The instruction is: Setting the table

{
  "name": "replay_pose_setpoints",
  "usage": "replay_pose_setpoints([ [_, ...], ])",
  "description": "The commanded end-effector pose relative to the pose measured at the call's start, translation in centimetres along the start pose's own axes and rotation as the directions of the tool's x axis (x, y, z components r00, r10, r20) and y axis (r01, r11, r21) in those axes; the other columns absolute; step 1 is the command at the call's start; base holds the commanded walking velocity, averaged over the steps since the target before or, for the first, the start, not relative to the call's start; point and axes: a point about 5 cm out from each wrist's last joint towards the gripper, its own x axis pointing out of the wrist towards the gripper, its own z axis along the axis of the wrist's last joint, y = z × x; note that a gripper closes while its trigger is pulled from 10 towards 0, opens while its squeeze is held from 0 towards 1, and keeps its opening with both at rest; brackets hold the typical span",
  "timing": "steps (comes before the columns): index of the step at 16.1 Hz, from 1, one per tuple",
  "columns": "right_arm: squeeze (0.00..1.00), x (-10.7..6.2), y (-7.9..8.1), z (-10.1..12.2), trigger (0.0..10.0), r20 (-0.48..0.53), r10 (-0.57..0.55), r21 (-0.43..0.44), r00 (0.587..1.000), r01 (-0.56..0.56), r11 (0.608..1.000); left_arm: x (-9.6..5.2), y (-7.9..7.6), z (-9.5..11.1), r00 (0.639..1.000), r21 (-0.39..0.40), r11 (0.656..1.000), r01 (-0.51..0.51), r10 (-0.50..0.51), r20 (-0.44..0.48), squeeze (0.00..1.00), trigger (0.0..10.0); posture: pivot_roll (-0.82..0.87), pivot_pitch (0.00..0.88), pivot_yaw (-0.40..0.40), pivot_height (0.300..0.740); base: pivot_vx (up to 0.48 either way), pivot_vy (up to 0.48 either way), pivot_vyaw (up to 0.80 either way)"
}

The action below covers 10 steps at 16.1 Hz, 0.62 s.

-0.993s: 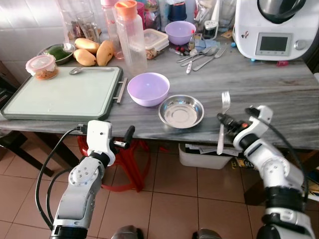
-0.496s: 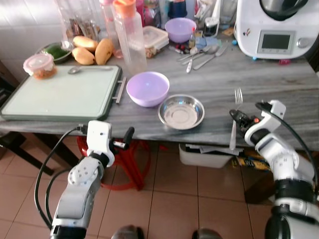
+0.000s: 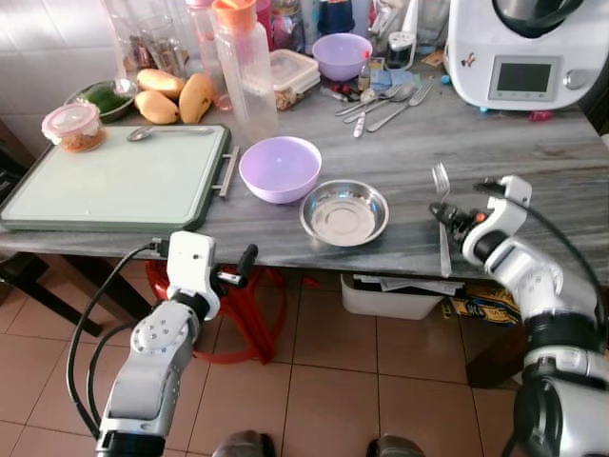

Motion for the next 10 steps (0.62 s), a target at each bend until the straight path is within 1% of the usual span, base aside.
replay_pose_setpoints([
  [1, 0.0, 0.2, -0.4, 0.5, 10.0, 0.0, -0.026, 0.004, 1.0, 0.026, 1.0, -0.2, 0.2, 0.3, 1.0, 0.029, 1.0, 0.006, -0.006, -0.001, 0.0, 10.0, 0.03, 0.065, 0.11, 0.74, 0.0, 0.0, 0.0],
  [2, 0.0, 0.3, -0.6, 0.9, 10.0, 0.007, -0.043, 0.001, 0.999, 0.043, 0.999, -0.2, 0.3, 0.3, 1.0, 0.031, 0.999, 0.006, -0.006, -0.005, 0.0, 10.0, 0.03, 0.064, 0.11, 0.74, 0.0, 0.0, 0.0],
  [4, 0.0, 0.6, -0.4, 1.6, 10.0, 0.028, -0.036, 0.03, 0.999, 0.035, 0.999, -0.2, 0.3, 0.2, 1.0, 0.035, 0.999, 0.006, -0.006, -0.01, 0.0, 10.0, 0.03, 0.064, 0.112, 0.74, 0.0, 0.0, 0.0],
  [5, 0.0, 0.6, -0.4, 1.7, 10.0, 0.029, -0.034, 0.029, 0.999, 0.033, 0.999, -0.2, 0.2, 0.2, 1.0, 0.036, 0.999, 0.007, -0.006, -0.012, 0.0, 10.0, 0.03, 0.064, 0.113, 0.74, 0.0, 0.0, 0.0],
  [6, 0.0, 0.9, -0.1, 1.7, 10.0, 0.02, -0.015, 0.049, 1.0, 0.014, 0.999, -0.1, 0.2, 0.2, 1.0, 0.038, 0.999, 0.01, -0.01, -0.015, 0.0, 10.0, 0.03, 0.064, 0.114, 0.74, 0.0, 0.0, 0.0],
  [8, 0.0, 1.2, 0.0, 1.2, 10.0, -0.015, 0.0, 0.058, 1.0, 0.001, 0.998, -0.1, 0.1, 0.2, 1.0, 0.039, 0.999, 0.012, -0.011, -0.018, 0.0, 10.0, 0.03, 0.063, 0.109, 0.74, 0.0, 0.0, 0.0],
  [9, 1.0, 1.3, 0.0, 0.6, 10.0, -0.039, 0.005, 0.068, 0.999, -0.003, 0.998, -0.1, 0.1, 0.1, 1.0, 0.039, 0.999, 0.009, -0.008, -0.02, 0.0, 10.0, 0.03, 0.06, 0.105, 0.74, 0.0, 0.0, 0.0],
  [10, 1.0, 1.3, -0.1, 0.3, 10.0, -0.05, -0.002, 0.066, 0.999, 0.005, 0.998, 0.0, 0.1, 0.1, 1.0, 0.04, 0.999, 0.007, -0.006, -0.021, 0.0, 10.0, 0.03, 0.059, 0.103, 0.74, 0.0, 0.0, 0.0],
])
